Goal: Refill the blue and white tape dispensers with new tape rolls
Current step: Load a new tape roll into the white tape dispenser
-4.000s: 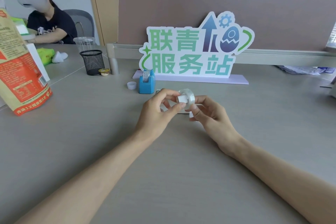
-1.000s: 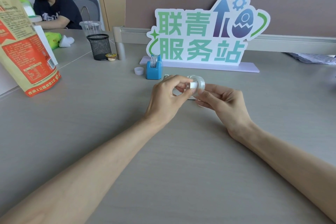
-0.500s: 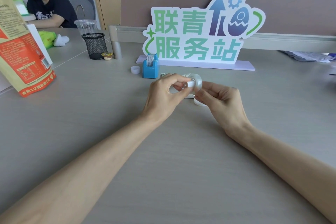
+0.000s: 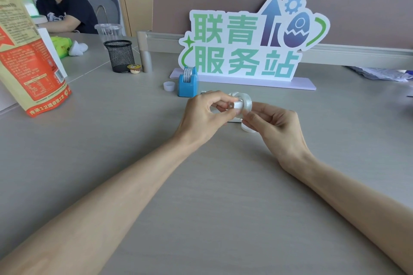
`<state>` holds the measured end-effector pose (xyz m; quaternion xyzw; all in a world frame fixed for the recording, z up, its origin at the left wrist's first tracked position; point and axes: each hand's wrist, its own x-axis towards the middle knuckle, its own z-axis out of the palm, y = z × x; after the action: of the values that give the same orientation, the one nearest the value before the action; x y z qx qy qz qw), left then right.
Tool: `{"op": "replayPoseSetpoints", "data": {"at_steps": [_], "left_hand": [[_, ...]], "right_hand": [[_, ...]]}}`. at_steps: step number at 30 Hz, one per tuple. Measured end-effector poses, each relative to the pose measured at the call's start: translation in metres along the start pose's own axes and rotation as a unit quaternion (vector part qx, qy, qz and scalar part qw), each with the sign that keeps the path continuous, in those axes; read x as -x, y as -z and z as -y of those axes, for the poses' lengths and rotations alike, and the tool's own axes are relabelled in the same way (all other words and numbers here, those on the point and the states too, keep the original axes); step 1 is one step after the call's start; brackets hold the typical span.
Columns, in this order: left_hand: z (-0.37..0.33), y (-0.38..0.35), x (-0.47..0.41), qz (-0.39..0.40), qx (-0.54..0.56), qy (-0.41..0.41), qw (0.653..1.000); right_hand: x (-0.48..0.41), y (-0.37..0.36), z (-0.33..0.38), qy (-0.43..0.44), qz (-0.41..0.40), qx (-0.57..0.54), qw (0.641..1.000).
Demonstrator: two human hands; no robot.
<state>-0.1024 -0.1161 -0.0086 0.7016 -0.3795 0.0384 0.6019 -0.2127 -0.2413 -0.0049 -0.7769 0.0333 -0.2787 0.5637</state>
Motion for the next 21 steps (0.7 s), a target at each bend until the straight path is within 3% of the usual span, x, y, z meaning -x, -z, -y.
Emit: {"op": "replayPoseSetpoints", "data": {"at_steps": [21], "left_hand": [[-0.003, -0.007, 0.001, -0.015, 0.009, 0.012, 1.000]], "right_hand": [[0.000, 0.000, -0.005, 0.041, -0.020, 0.061, 0.997]]}}
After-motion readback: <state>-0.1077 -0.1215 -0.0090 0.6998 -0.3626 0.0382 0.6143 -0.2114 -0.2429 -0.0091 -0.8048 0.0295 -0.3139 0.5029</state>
